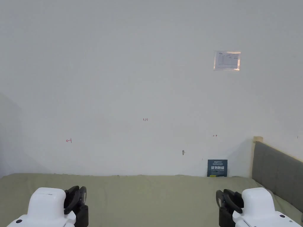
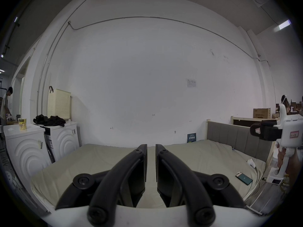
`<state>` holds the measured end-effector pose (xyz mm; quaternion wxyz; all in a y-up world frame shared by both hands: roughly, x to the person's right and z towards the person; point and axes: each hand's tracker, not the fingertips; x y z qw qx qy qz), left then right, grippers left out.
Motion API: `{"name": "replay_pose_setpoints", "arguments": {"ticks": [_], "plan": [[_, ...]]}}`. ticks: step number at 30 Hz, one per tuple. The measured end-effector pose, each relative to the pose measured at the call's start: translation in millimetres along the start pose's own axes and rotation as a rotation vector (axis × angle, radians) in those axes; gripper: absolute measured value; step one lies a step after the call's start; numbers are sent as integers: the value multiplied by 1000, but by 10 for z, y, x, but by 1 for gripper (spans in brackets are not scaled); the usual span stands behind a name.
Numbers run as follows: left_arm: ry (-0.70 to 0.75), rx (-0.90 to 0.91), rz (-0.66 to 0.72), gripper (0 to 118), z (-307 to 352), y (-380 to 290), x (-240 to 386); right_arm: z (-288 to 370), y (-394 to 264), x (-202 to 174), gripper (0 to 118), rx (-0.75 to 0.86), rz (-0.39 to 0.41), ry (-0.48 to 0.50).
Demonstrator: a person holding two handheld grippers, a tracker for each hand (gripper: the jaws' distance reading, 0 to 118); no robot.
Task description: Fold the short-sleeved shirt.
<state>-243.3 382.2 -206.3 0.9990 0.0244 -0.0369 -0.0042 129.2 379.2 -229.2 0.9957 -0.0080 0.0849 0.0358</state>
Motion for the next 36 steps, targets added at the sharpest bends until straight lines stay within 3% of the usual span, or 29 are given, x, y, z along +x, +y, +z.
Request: {"name": "replay_pose_setpoints", "arguments": {"ticks": [1, 4, 7, 13, 17, 24, 30, 33, 36], "plan": [[-15, 6, 10, 31, 12, 8, 3, 2, -4, 3, 43, -2, -10, -1], [-18, 13, 9, 90, 10, 23, 25, -7, -18, 42, 88, -10, -36, 18], [-20, 16, -5, 118, -1, 38, 38, 2, -7, 36, 110, 4, -48, 27], [-22, -5, 3, 118, -22, 66, 68, 7, 83, 15, 115, -26, -104, 96], [-7, -9, 4, 118, -17, 49, 49, -11, 127, -22, 115, -80, -133, 34], [7, -15, 10, 118, -3, 9, 20, 44, 139, 61, 115, -83, -275, 55], [11, -17, 5, 118, -7, 2, 30, 28, 182, 86, 115, -95, -272, 82], [18, -11, 3, 118, -7, 10, 34, -15, 177, 159, 115, -116, -317, 118], [22, -8, 5, 118, -3, 11, 34, -2, 179, 152, 115, -81, -282, 7]]}}
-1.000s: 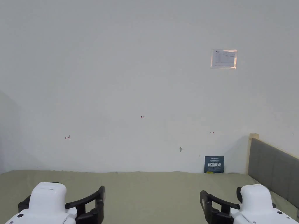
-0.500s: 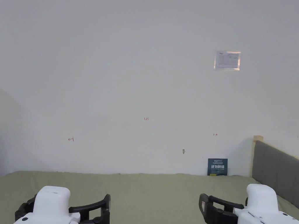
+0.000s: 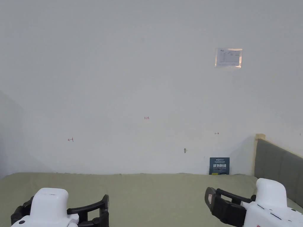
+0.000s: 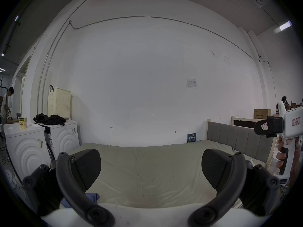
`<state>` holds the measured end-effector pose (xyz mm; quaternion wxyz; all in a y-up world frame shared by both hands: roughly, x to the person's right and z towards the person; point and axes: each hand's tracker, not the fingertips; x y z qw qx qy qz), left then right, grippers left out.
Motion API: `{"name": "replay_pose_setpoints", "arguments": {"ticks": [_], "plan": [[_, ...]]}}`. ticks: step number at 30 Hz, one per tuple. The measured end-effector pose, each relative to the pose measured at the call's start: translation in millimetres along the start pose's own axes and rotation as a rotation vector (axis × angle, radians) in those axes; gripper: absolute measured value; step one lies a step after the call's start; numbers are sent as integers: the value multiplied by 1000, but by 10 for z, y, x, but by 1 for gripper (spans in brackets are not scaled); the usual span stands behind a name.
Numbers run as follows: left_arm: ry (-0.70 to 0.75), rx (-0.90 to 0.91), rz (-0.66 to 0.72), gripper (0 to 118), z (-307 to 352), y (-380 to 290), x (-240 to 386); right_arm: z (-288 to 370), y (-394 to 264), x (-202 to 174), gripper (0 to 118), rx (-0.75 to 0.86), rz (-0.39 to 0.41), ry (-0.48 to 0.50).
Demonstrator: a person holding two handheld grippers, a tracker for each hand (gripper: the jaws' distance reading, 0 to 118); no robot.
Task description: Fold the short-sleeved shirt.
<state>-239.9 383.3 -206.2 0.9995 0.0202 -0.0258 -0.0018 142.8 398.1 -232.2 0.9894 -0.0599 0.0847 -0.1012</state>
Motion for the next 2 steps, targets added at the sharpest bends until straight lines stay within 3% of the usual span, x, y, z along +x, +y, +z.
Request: {"name": "replay_pose_setpoints", "arguments": {"ticks": [2], "plan": [[0, 3, 2, 118, 5, 0, -11, -12, 16, 16, 115, -8, 3, -9]]}}
